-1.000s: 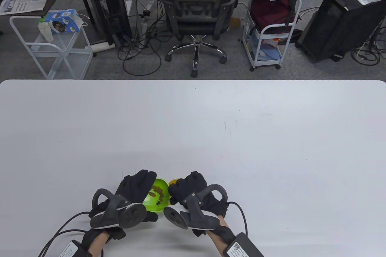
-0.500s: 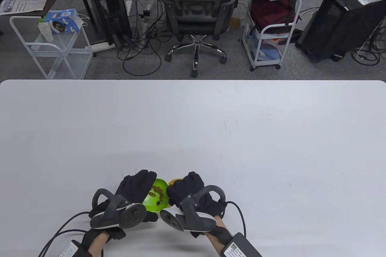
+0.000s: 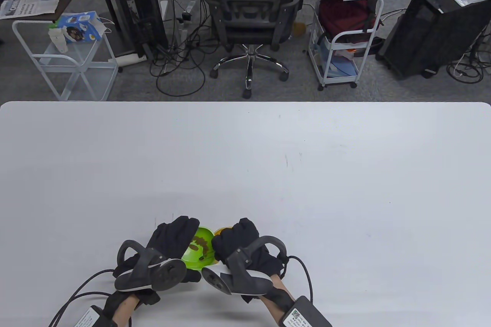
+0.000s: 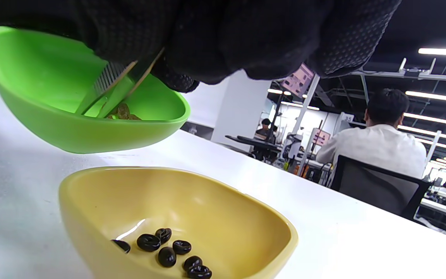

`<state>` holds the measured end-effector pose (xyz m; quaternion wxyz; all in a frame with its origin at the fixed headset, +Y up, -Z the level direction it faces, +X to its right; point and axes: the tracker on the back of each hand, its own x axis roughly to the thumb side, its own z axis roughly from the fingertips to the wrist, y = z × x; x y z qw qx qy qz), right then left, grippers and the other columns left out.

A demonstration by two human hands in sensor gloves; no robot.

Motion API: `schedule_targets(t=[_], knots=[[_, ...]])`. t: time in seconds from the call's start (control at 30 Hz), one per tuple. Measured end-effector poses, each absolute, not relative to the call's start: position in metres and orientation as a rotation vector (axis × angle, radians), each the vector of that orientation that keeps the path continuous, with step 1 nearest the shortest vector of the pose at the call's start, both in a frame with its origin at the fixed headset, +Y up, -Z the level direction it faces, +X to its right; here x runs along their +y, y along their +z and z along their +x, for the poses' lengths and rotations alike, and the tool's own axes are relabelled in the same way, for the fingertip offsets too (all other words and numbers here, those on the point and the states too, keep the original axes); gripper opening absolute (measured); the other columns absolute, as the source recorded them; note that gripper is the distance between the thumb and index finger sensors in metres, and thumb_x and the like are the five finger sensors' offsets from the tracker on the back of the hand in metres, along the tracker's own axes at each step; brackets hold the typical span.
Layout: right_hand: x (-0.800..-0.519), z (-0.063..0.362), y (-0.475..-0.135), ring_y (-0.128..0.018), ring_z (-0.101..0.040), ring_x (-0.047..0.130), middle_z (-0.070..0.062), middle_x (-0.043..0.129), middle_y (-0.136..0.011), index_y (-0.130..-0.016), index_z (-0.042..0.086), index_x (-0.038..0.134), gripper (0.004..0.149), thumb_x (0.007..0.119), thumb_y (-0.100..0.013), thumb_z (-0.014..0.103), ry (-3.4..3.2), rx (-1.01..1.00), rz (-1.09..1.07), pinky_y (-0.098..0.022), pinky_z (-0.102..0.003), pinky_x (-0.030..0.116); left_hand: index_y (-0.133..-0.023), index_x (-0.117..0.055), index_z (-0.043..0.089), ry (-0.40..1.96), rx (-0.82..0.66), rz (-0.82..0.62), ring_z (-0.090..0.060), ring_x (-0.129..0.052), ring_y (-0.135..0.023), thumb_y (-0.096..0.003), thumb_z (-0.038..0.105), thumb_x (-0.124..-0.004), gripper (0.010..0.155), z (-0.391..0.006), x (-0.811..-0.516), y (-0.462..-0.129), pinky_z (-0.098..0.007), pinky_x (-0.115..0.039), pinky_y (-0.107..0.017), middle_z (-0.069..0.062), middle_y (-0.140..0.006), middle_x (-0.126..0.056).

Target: Pick coffee beans with tweezers into small dish

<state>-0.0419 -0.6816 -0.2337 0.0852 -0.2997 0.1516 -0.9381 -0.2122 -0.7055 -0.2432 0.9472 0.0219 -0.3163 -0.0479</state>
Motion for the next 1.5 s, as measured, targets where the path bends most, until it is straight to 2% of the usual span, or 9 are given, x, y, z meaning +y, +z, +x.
schedule_targets(t=[0.47, 0.8, 1.1, 1.5], knots=[[-0.675, -0.038, -0.235, -0.044, -0.015, 0.093, 0.008, 0.088, -0.059, -0.078, 0.026, 0.081, 0.042, 0.067, -0.041, 0.040, -2.837, 0.468, -0.872, -0.069, -0.054, 0.073, -0.117, -0.048, -0.002, -0.096, -0.643, 0.047, -0.042, -0.089, -0.095, -0.0316, 0.070, -0.075, 0.115, -0.213, -0.706, -0.243, -0.064, -0.072, -0.073, -0.032, -0.117, -0.063], [-0.658, -0.003, -0.246, -0.044, -0.016, 0.093, 0.008, 0.088, -0.060, -0.078, 0.026, 0.081, 0.041, 0.067, -0.041, 0.040, -3.074, 0.483, -0.753, -0.070, -0.055, 0.073, -0.117, -0.048, -0.002, -0.093, -0.642, 0.047, -0.042, -0.089, -0.095, -0.0318, 0.070, -0.075, 0.115, -0.213, -0.706, -0.243, -0.064, -0.072, -0.073, -0.032, -0.117, -0.062], [-0.658, 0.036, -0.262, -0.045, -0.016, 0.092, 0.008, 0.088, -0.060, -0.078, 0.027, 0.081, 0.041, 0.068, -0.042, 0.040, -3.240, 0.446, -0.569, -0.071, -0.055, 0.071, -0.117, -0.048, -0.002, -0.091, -0.642, 0.047, -0.042, -0.089, -0.095, -0.0319, 0.070, -0.075, 0.115, -0.213, -0.706, -0.243, -0.064, -0.072, -0.073, -0.032, -0.117, -0.062], [-0.663, 0.045, -0.268, -0.044, -0.017, 0.092, 0.006, 0.088, -0.060, -0.079, 0.024, 0.082, 0.042, 0.069, -0.042, 0.040, -3.293, 0.371, -0.513, -0.070, -0.056, 0.071, -0.117, -0.048, -0.002, -0.086, -0.640, 0.050, -0.041, -0.089, -0.095, -0.0319, 0.070, -0.075, 0.115, -0.214, -0.706, -0.243, -0.064, -0.072, -0.073, -0.032, -0.117, -0.062]])
